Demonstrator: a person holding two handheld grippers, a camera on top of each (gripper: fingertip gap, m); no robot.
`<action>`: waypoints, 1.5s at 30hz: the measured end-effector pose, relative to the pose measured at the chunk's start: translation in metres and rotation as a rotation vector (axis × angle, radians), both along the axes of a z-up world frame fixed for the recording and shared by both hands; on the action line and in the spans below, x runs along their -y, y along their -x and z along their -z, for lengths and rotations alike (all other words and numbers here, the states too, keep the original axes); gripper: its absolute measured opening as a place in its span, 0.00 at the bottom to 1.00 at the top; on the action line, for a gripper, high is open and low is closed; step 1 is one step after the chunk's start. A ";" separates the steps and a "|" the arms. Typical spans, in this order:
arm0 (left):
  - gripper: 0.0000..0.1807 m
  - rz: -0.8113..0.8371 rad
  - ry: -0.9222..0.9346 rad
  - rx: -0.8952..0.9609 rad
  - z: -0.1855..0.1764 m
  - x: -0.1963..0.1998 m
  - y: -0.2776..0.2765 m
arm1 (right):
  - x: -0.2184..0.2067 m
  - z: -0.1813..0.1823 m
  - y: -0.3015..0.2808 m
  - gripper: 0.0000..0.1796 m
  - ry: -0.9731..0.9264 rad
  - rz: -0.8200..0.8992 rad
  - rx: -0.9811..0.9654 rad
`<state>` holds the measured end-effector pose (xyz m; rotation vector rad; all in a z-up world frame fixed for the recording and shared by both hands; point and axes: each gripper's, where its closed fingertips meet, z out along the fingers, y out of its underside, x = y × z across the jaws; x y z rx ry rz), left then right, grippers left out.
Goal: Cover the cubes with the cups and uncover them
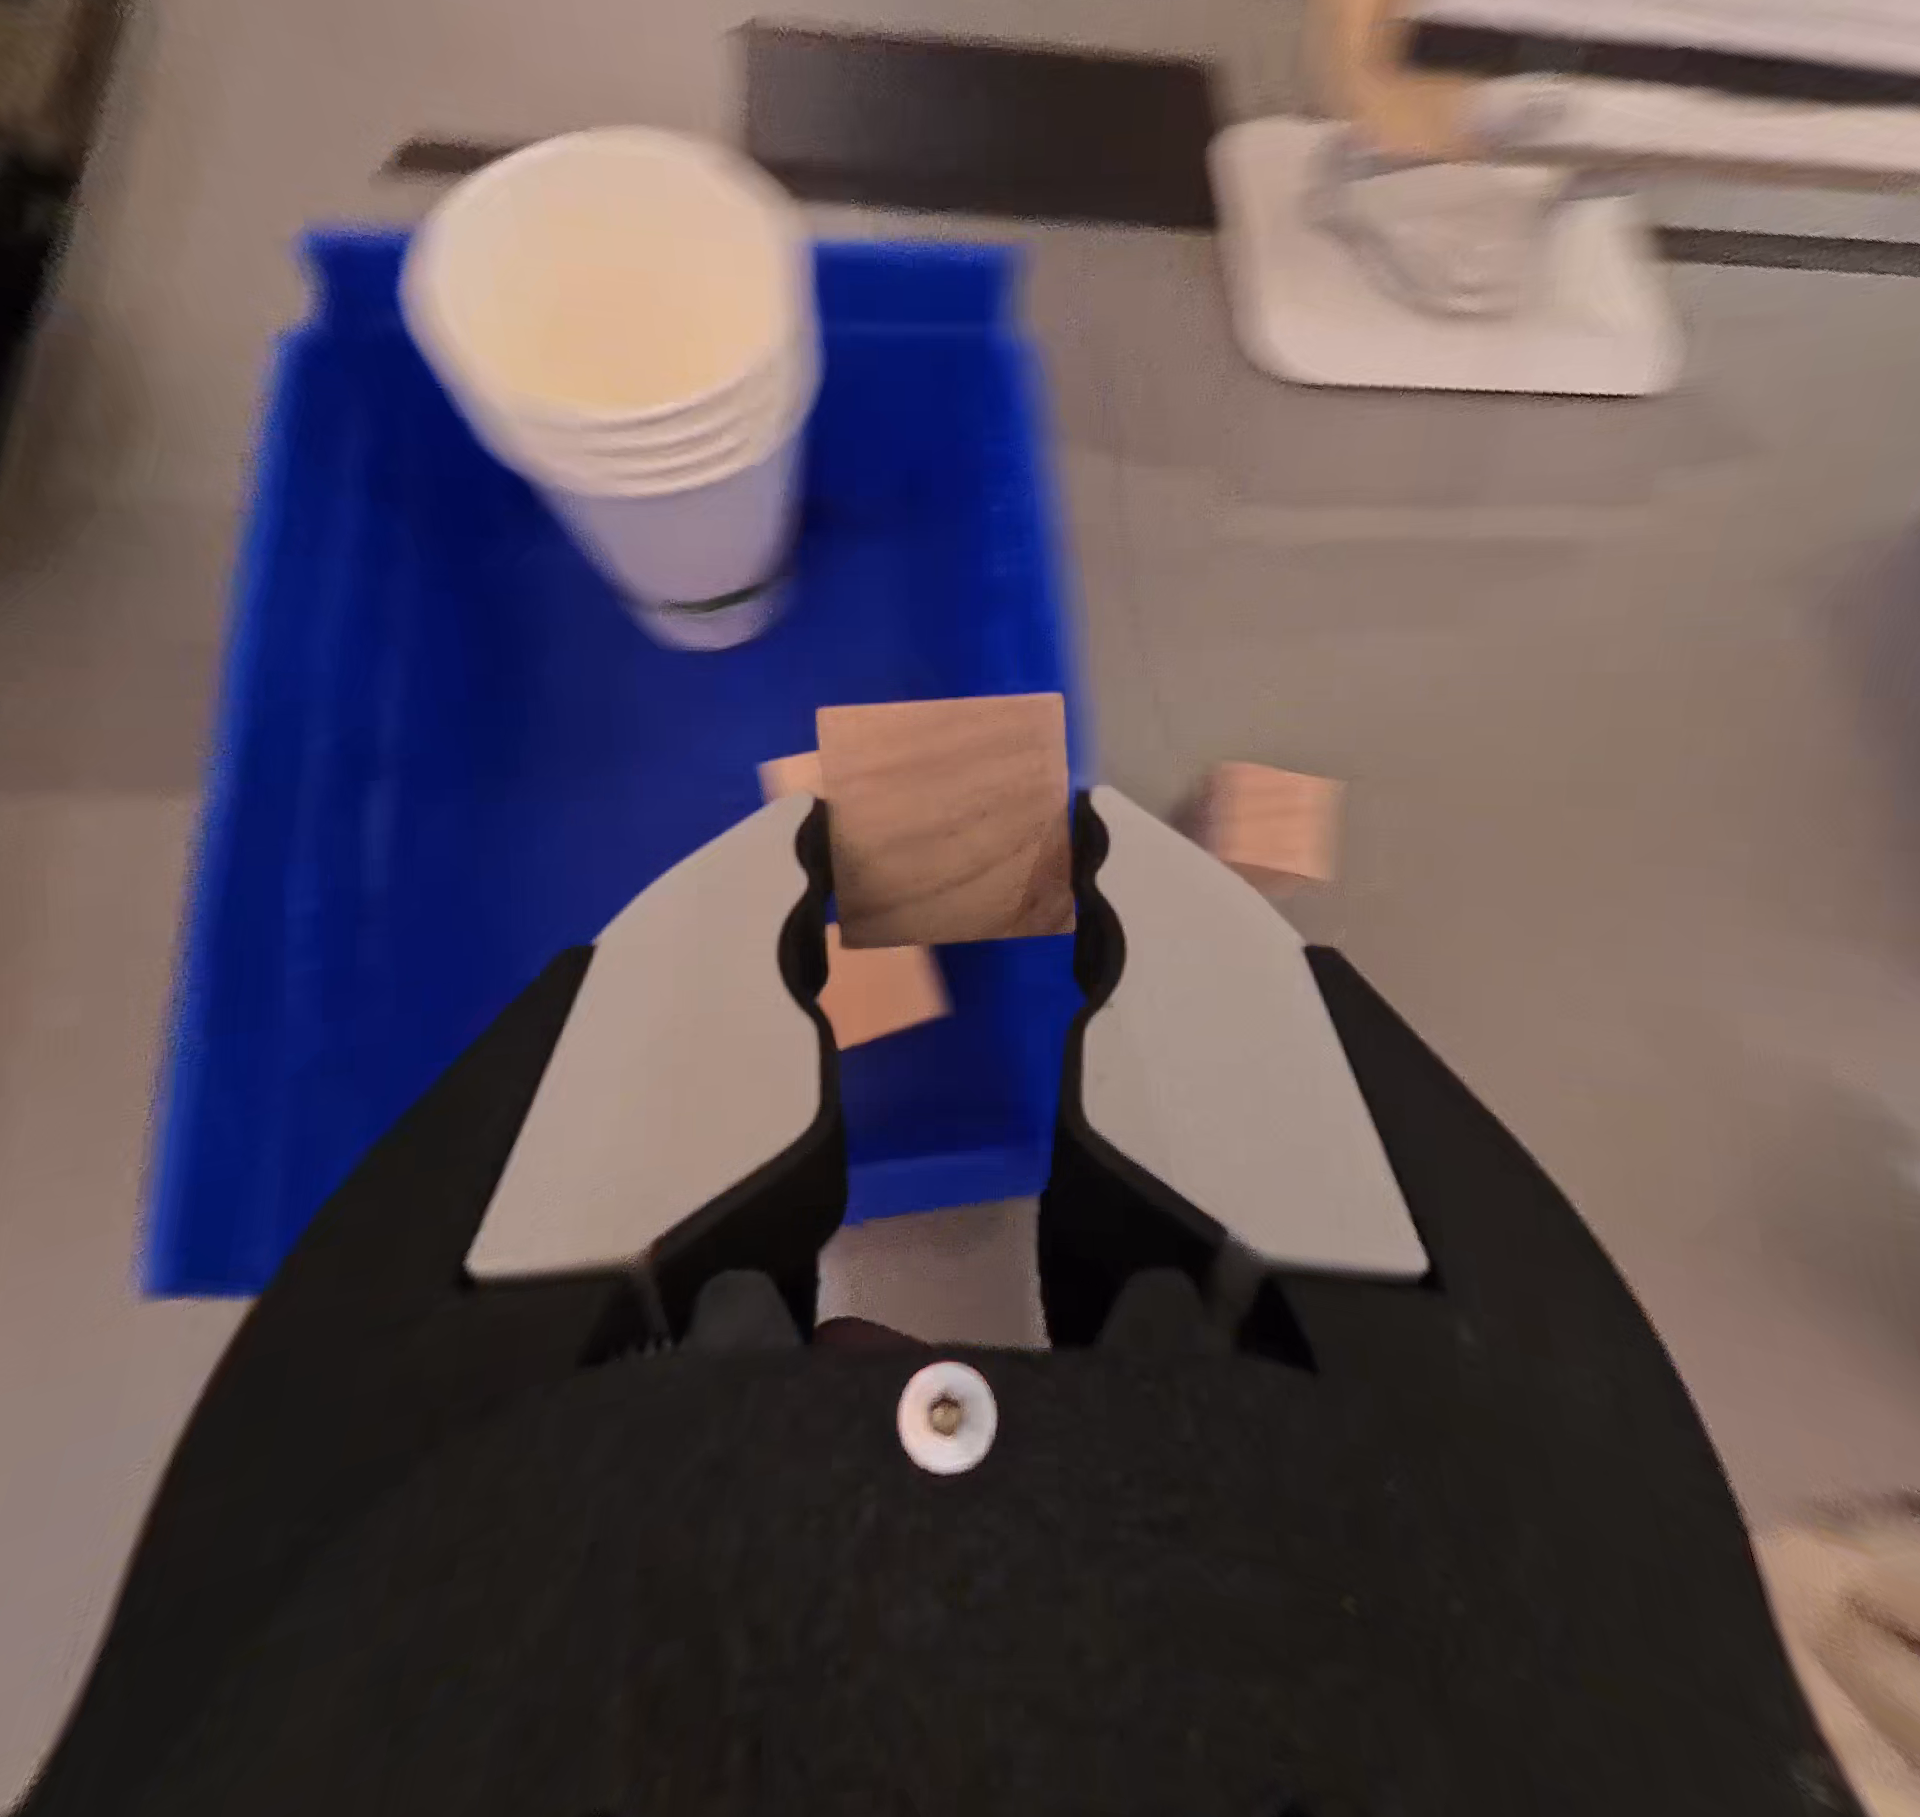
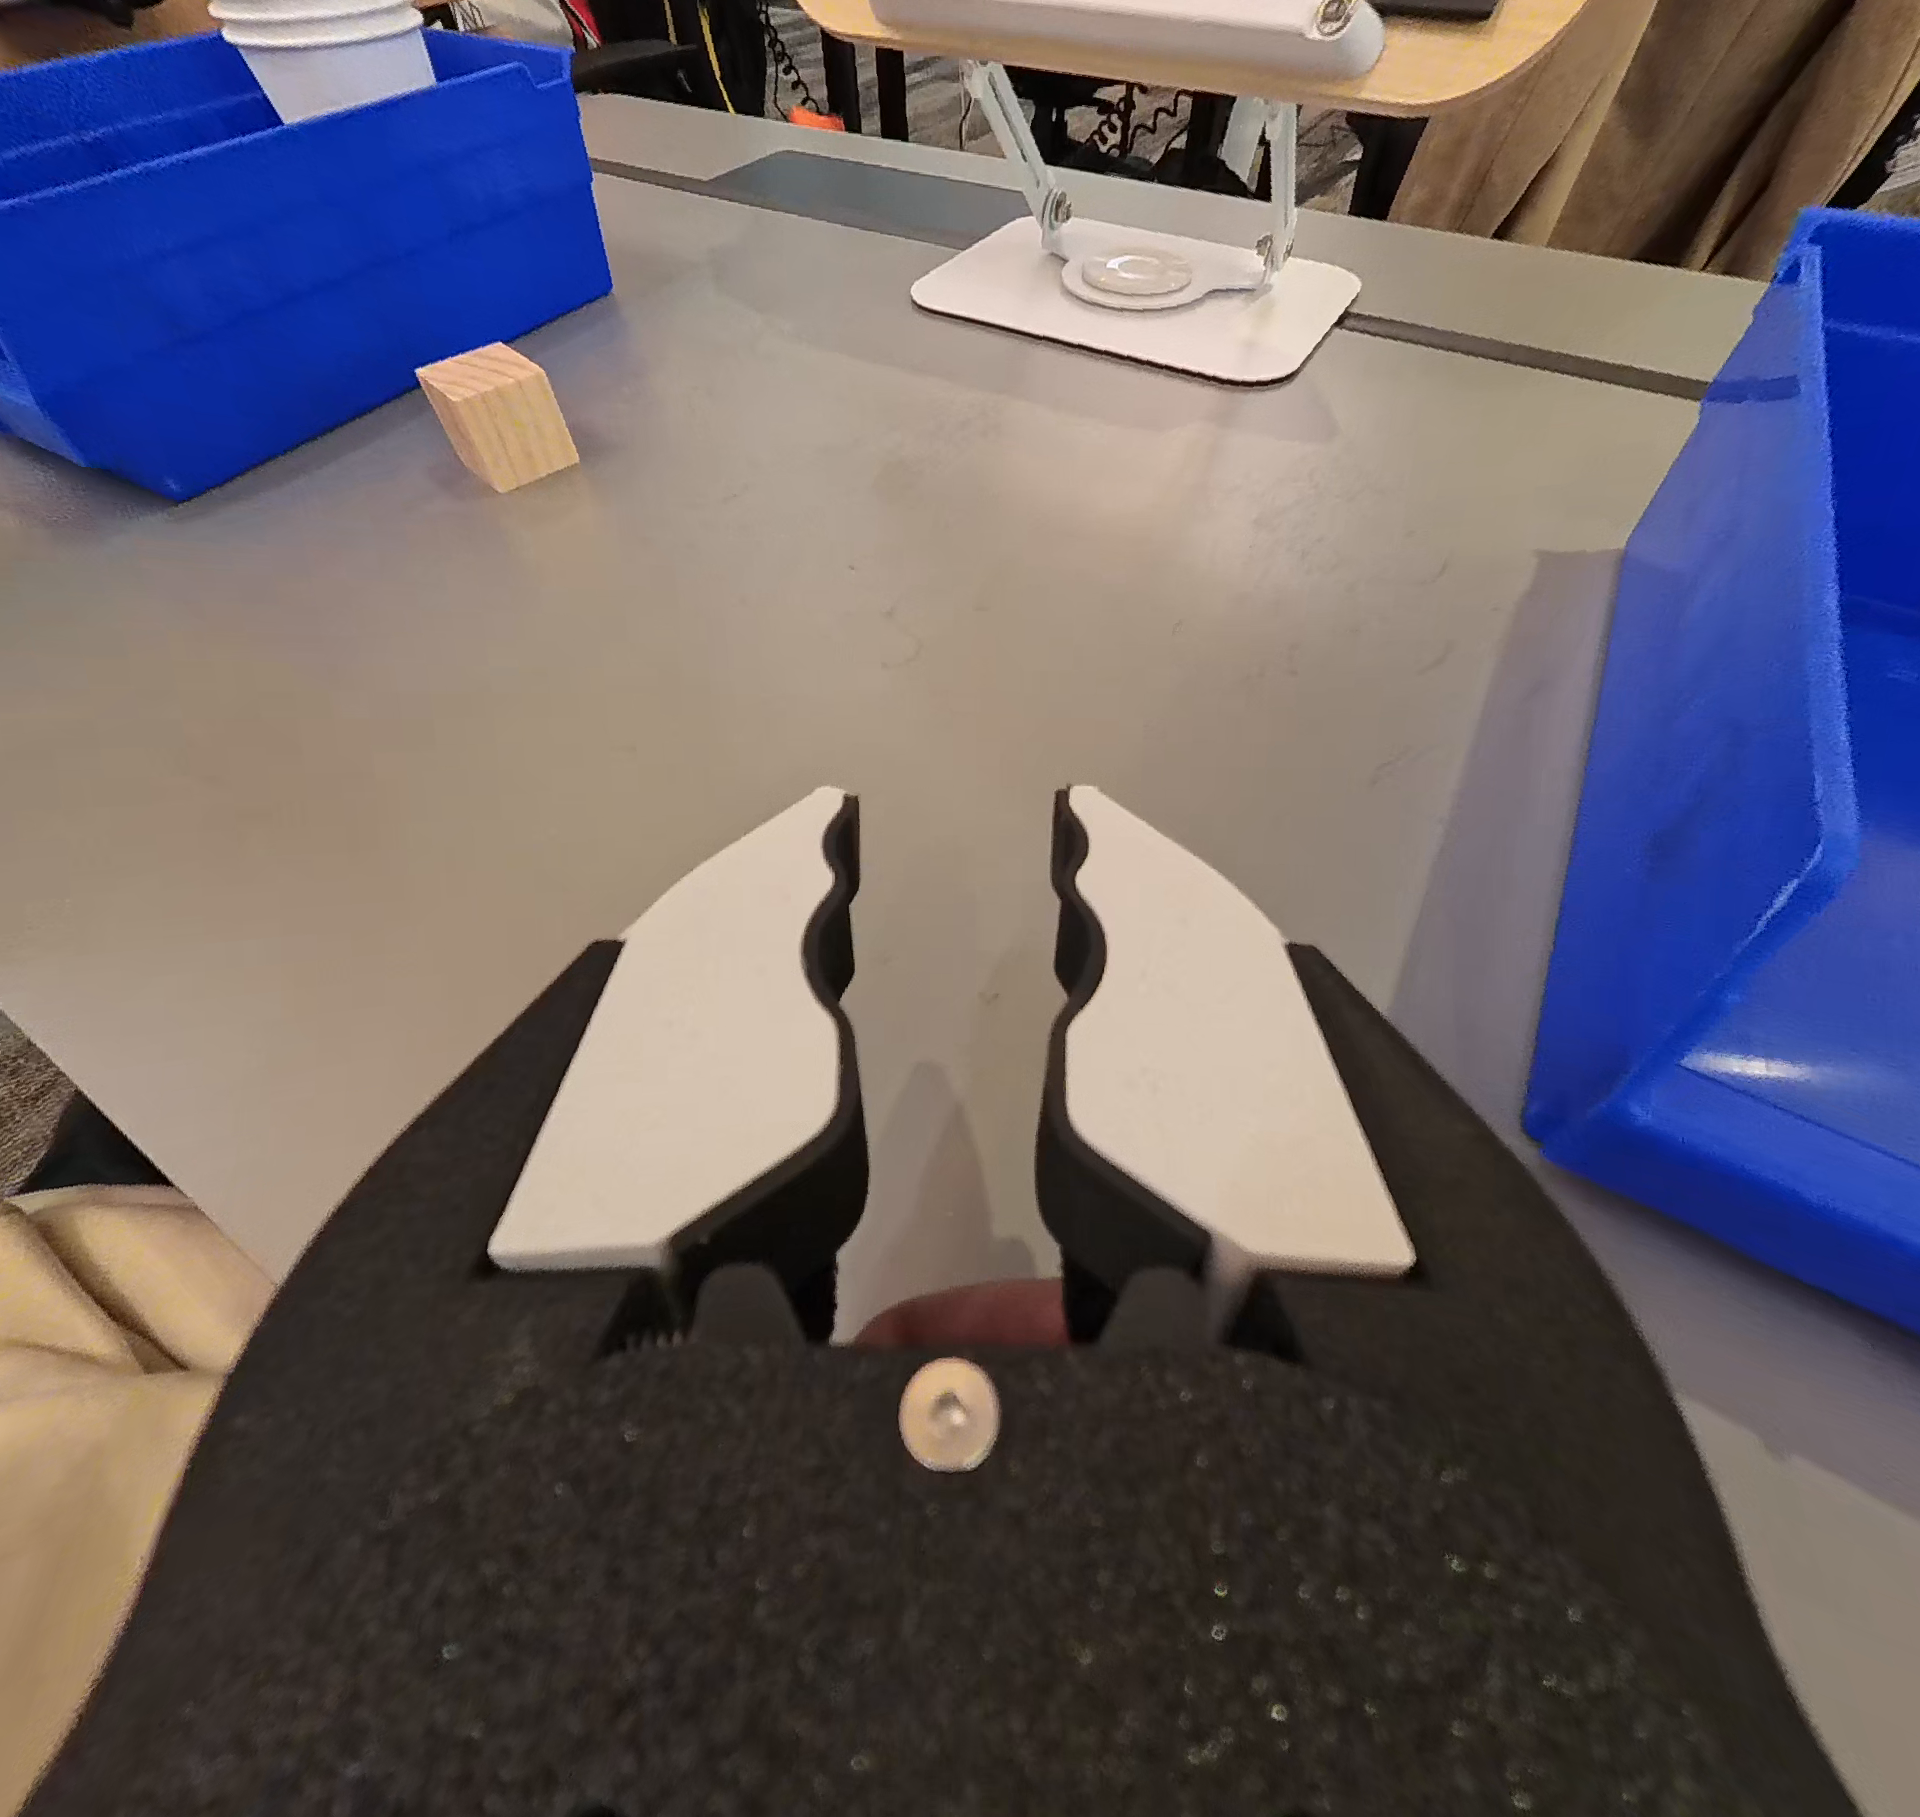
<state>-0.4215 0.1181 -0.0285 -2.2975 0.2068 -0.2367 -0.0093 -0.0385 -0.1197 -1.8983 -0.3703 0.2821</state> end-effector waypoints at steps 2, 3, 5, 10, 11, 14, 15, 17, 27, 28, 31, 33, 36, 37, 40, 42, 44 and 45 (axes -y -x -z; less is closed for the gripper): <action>0.24 0.161 -0.016 0.001 -0.013 0.027 -0.060 | 0.001 -0.001 0.001 0.19 -0.004 0.000 0.003; 0.24 0.239 0.003 -0.023 -0.010 0.040 -0.089 | 0.001 -0.001 0.001 0.19 -0.005 -0.001 0.003; 0.24 0.333 0.029 -0.075 0.006 0.050 -0.138 | 0.002 -0.002 0.001 0.19 -0.009 -0.002 0.003; 0.24 0.404 0.213 -0.121 0.081 0.036 -0.219 | 0.003 -0.003 0.001 0.19 -0.009 -0.010 -0.007; 0.24 0.381 0.242 -0.133 0.094 0.028 -0.224 | 0.003 -0.004 0.000 0.19 -0.010 -0.009 -0.008; 0.24 0.299 0.315 -0.179 0.126 0.007 -0.227 | 0.003 -0.004 0.000 0.19 -0.008 -0.012 -0.016; 0.24 0.282 0.331 -0.193 0.133 0.004 -0.227 | 0.003 -0.004 -0.001 0.19 -0.009 -0.012 -0.018; 0.24 0.266 0.338 -0.204 0.141 -0.001 -0.230 | 0.003 -0.005 -0.002 0.19 -0.008 -0.011 -0.019; 0.32 0.228 0.161 -0.180 0.096 0.008 -0.211 | 0.003 -0.003 0.000 0.19 -0.002 -0.014 -0.015; 0.32 0.236 0.111 -0.167 0.077 0.019 -0.203 | 0.003 -0.002 0.000 0.19 0.000 -0.015 -0.013; 0.32 0.285 -0.009 -0.090 0.022 0.061 -0.167 | 0.003 -0.001 0.000 0.19 0.005 -0.017 -0.012; 0.31 0.222 -0.069 -0.093 -0.003 0.074 -0.116 | 0.003 -0.001 0.000 0.19 0.003 -0.014 -0.005; 0.30 0.056 -0.058 -0.071 -0.010 0.068 -0.031 | 0.003 0.001 0.002 0.19 0.006 -0.013 0.006; 0.31 0.025 -0.009 -0.041 0.000 0.063 -0.012 | 0.003 0.002 0.003 0.19 0.008 -0.014 0.011; 0.37 0.007 0.166 -0.002 0.047 0.047 0.018 | 0.003 0.005 0.008 0.19 0.014 -0.019 0.029; 0.35 -0.016 0.254 0.030 0.074 0.033 0.023 | 0.003 0.008 0.011 0.19 0.019 -0.023 0.037; 0.34 -0.031 0.314 0.015 0.096 0.022 0.024 | 0.002 0.012 0.012 0.19 0.031 -0.030 0.038; 0.35 -0.053 0.343 -0.023 0.107 0.018 0.027 | 0.001 0.014 0.013 0.19 0.038 -0.034 0.039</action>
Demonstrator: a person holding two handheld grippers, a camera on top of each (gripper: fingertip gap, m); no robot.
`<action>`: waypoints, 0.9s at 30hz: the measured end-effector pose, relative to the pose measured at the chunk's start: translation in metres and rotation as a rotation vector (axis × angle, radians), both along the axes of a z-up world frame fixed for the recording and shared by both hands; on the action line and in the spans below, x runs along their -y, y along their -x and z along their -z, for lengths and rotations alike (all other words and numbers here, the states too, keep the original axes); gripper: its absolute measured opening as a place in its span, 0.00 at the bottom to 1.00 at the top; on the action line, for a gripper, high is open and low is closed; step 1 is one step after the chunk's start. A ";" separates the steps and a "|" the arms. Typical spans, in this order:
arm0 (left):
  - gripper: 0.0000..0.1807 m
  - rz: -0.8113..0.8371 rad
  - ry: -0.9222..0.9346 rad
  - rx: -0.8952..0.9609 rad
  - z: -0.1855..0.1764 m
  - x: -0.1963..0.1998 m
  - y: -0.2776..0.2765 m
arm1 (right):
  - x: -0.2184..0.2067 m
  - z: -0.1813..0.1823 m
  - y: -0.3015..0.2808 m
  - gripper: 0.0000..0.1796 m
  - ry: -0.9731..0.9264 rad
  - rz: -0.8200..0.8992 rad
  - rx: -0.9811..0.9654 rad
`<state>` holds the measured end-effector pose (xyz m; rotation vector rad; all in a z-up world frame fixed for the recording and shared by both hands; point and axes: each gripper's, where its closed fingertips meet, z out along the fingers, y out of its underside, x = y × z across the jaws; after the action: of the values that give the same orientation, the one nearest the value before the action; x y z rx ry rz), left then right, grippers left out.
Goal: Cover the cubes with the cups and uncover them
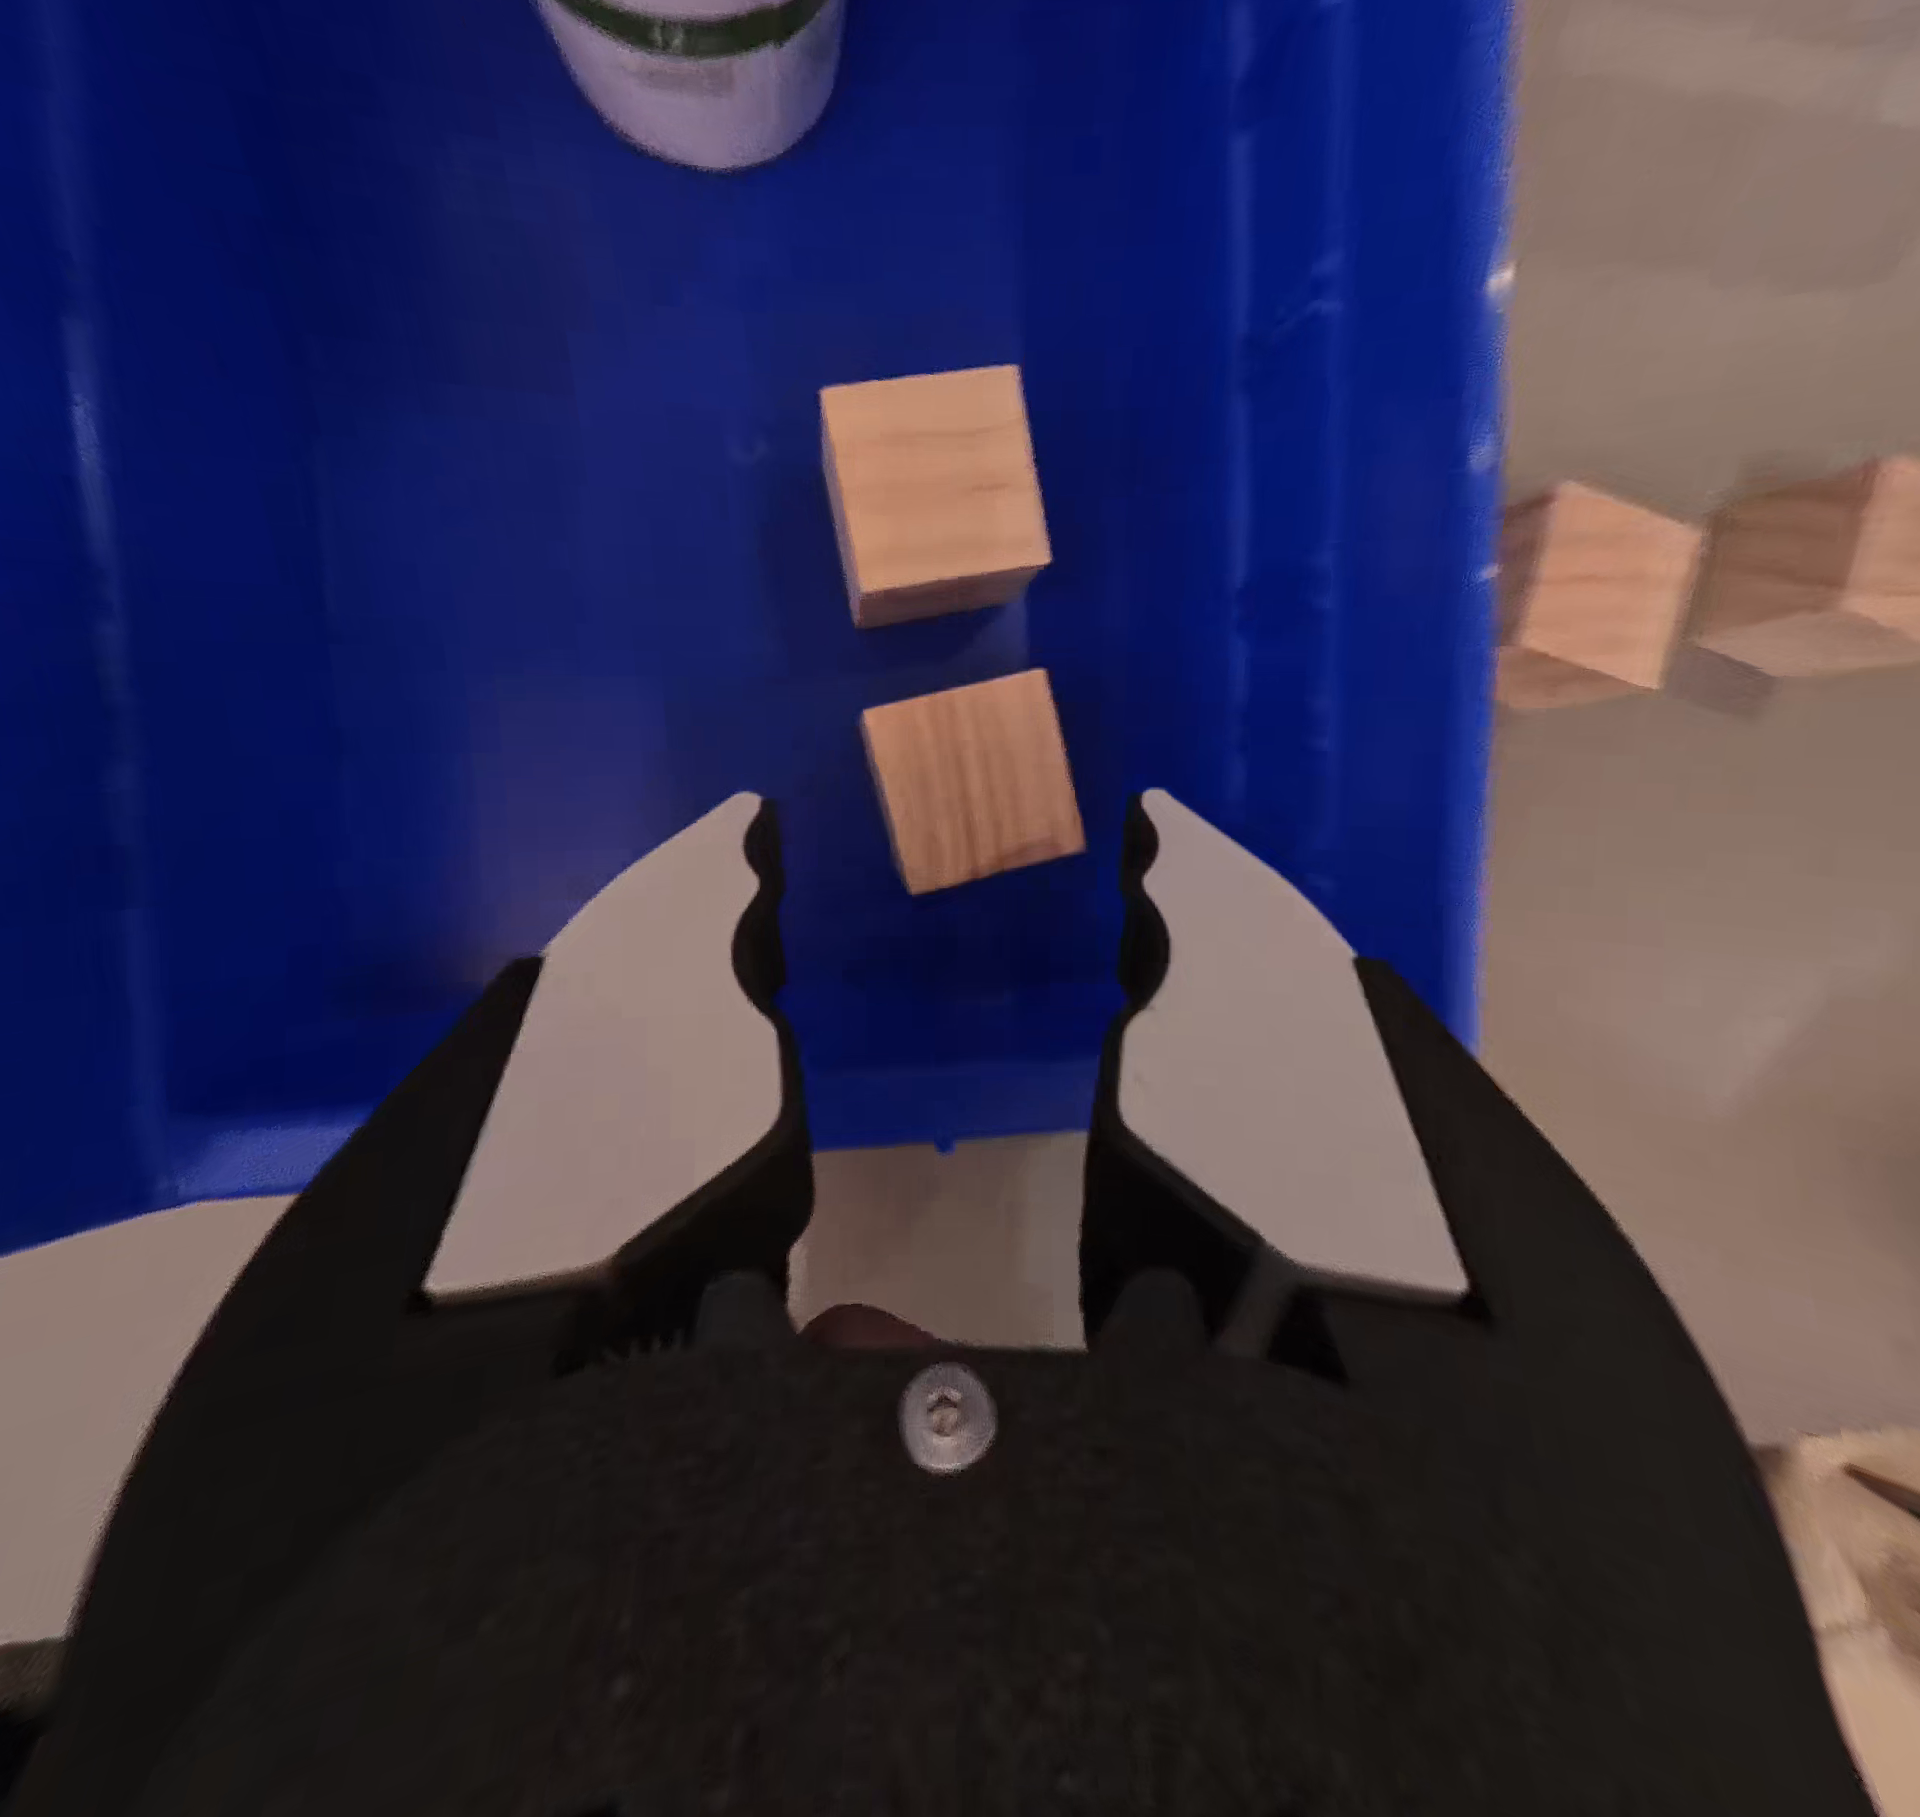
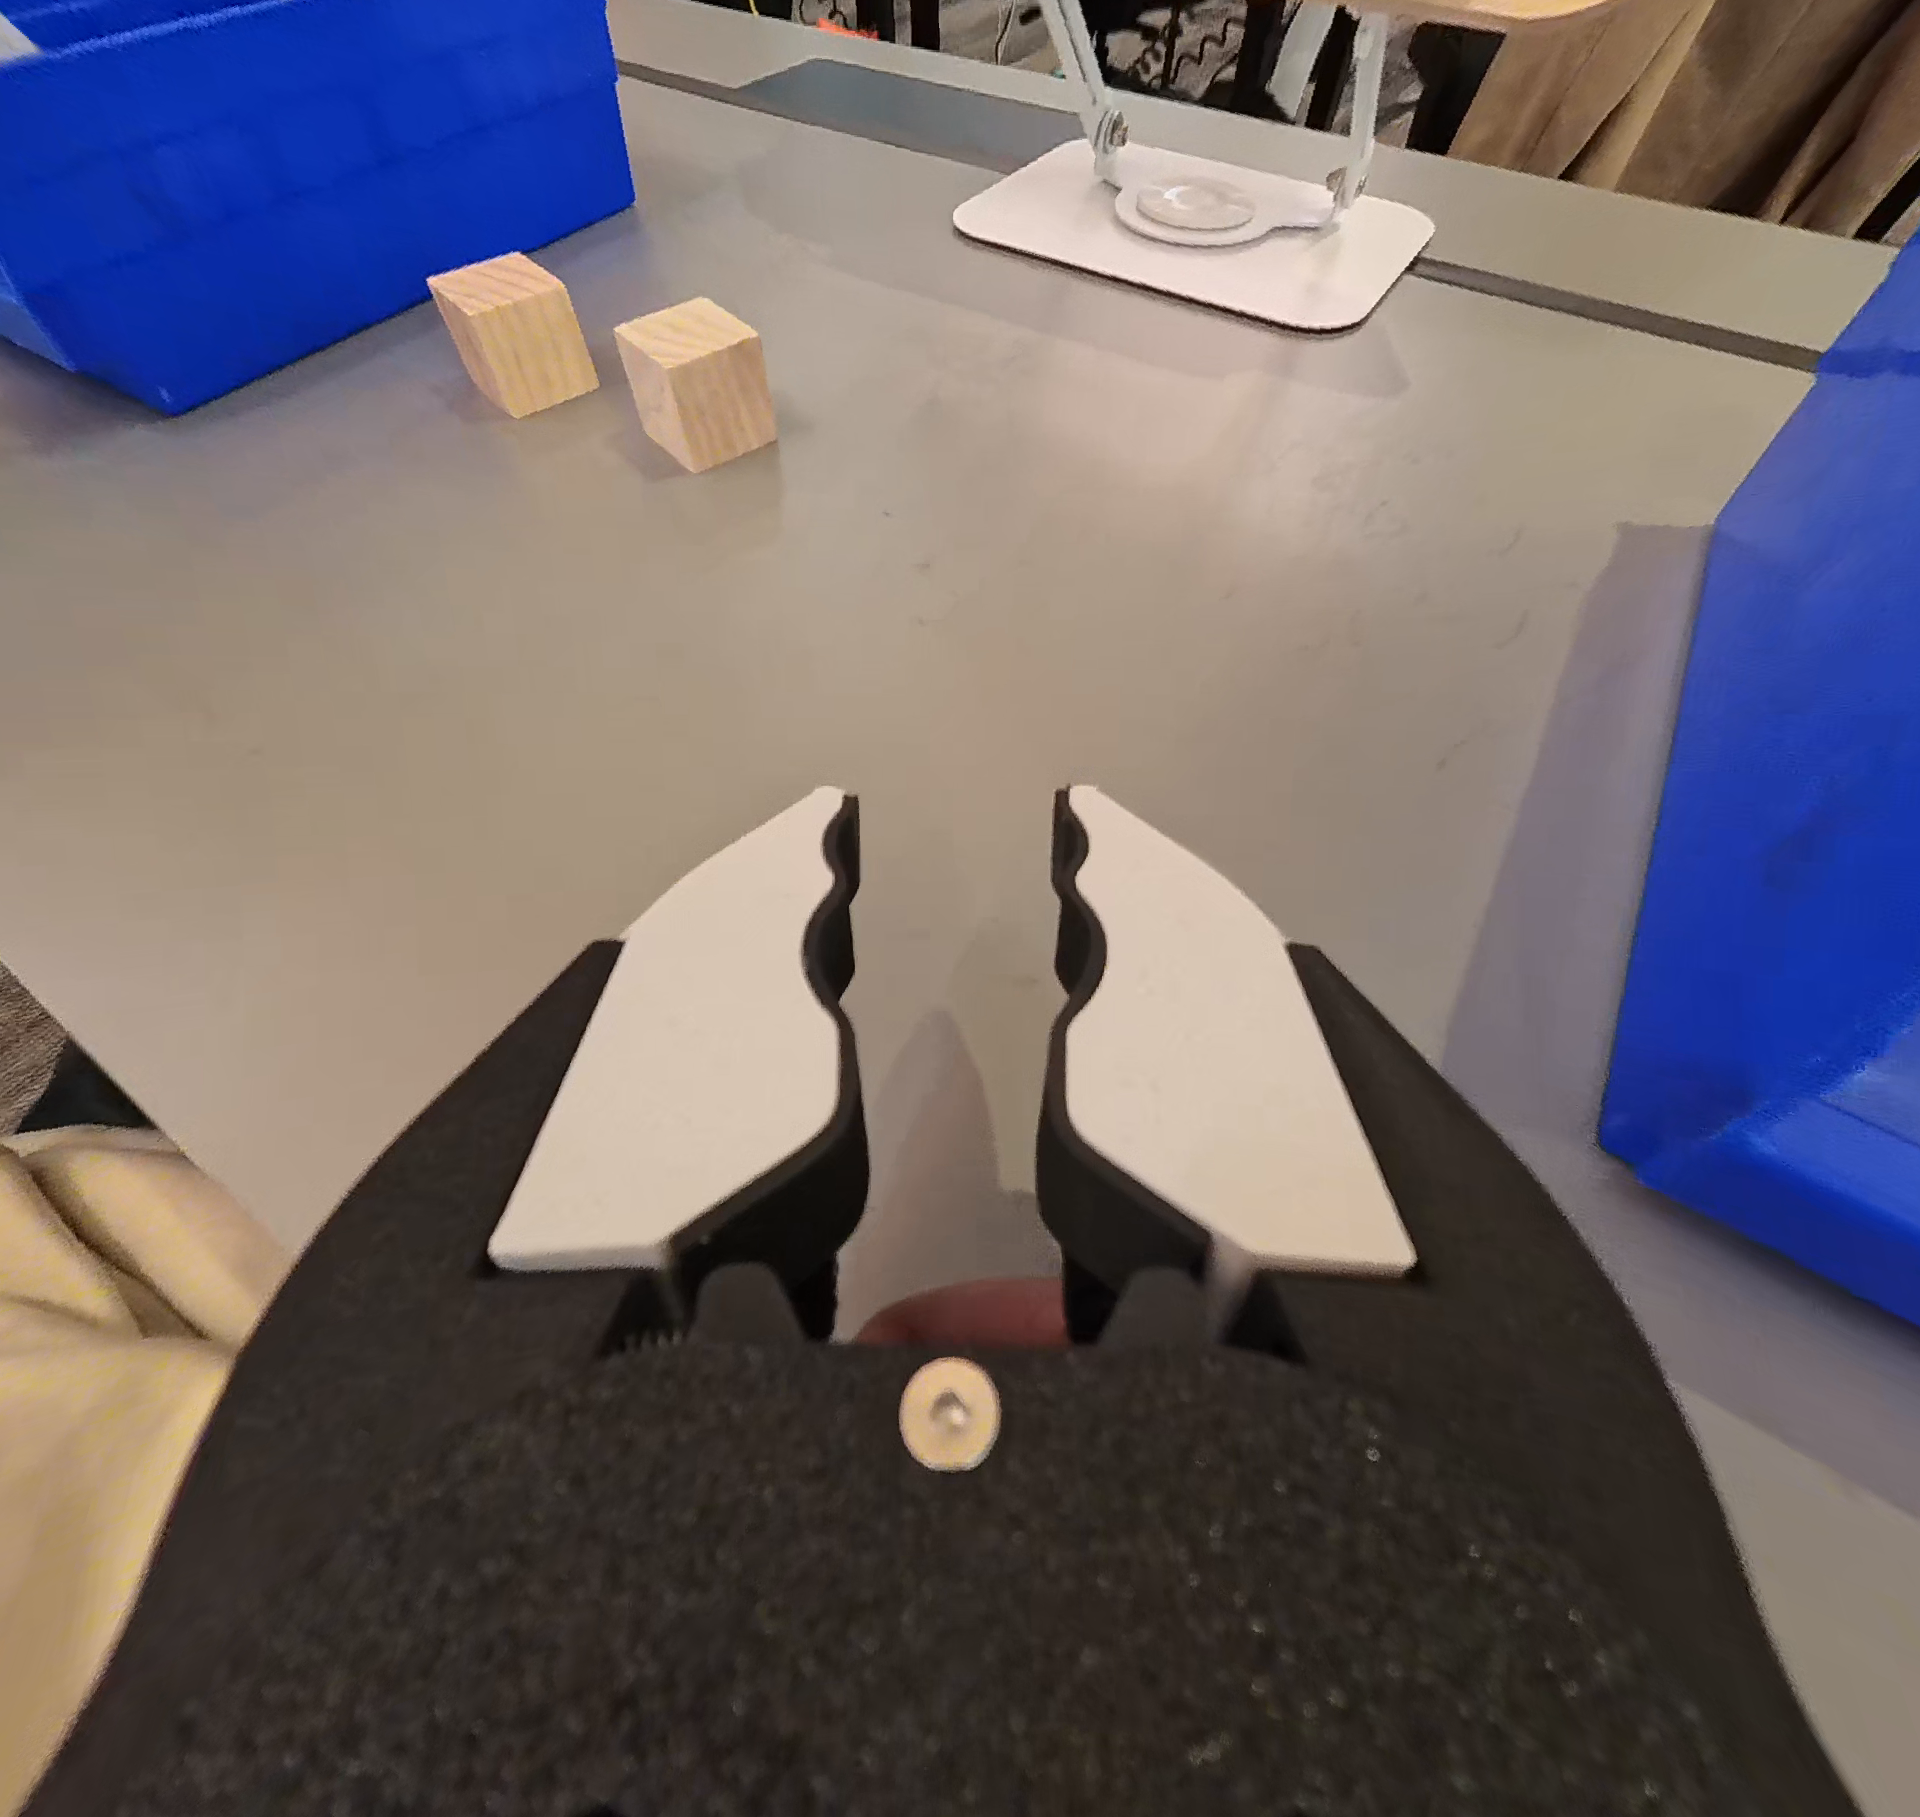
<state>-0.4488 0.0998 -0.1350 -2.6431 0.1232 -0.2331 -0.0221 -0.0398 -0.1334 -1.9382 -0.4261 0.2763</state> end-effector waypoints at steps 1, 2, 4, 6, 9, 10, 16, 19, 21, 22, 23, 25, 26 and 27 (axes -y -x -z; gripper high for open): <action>0.35 -0.001 0.021 -0.021 0.007 -0.002 0.000 | 0.000 0.002 0.000 0.19 0.006 -0.002 0.002; 0.35 0.005 0.043 -0.036 0.014 -0.004 -0.002 | -0.001 0.003 0.000 0.19 0.011 -0.003 0.004; 0.34 0.003 0.076 -0.078 0.025 -0.006 -0.003 | 0.000 0.003 -0.002 0.19 0.012 -0.004 0.000; 0.28 0.022 0.101 -0.107 0.033 -0.007 -0.006 | 0.000 0.001 -0.004 0.19 0.007 0.001 -0.002; 0.25 0.050 0.127 -0.117 0.033 -0.004 -0.008 | 0.001 -0.002 -0.006 0.19 0.000 0.007 -0.010; 0.25 0.063 0.121 -0.130 0.031 -0.003 -0.006 | 0.001 -0.003 -0.007 0.19 -0.002 0.008 -0.012; 0.25 0.212 -0.217 0.029 -0.074 0.009 -0.007 | -0.001 -0.004 -0.007 0.19 -0.010 0.014 -0.014; 0.25 0.538 -0.415 0.095 -0.134 0.039 -0.059 | 0.000 -0.007 -0.007 0.19 -0.021 0.014 -0.016; 0.25 0.749 -0.460 0.062 -0.144 0.054 -0.104 | 0.000 -0.009 -0.008 0.19 -0.026 0.016 -0.018; 0.25 0.878 -0.457 0.033 -0.138 0.062 -0.131 | 0.000 -0.009 -0.008 0.19 -0.030 0.018 -0.020; 0.25 1.009 -0.442 0.006 -0.128 0.071 -0.158 | 0.000 -0.010 -0.009 0.19 -0.030 0.017 -0.023; 0.25 1.233 -0.349 -0.037 -0.094 0.085 -0.208 | 0.000 -0.011 -0.010 0.19 -0.032 0.019 -0.028; 0.25 1.315 -0.283 -0.069 -0.073 0.089 -0.229 | 0.000 -0.011 -0.011 0.19 -0.032 0.019 -0.030; 0.25 1.382 -0.227 -0.108 -0.053 0.091 -0.248 | 0.000 -0.011 -0.012 0.19 -0.032 0.019 -0.033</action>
<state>-0.2007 0.0091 -0.0820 -1.8942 1.8427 -0.4540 -0.0101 -0.0399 -0.1219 -1.9033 -0.3886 0.2870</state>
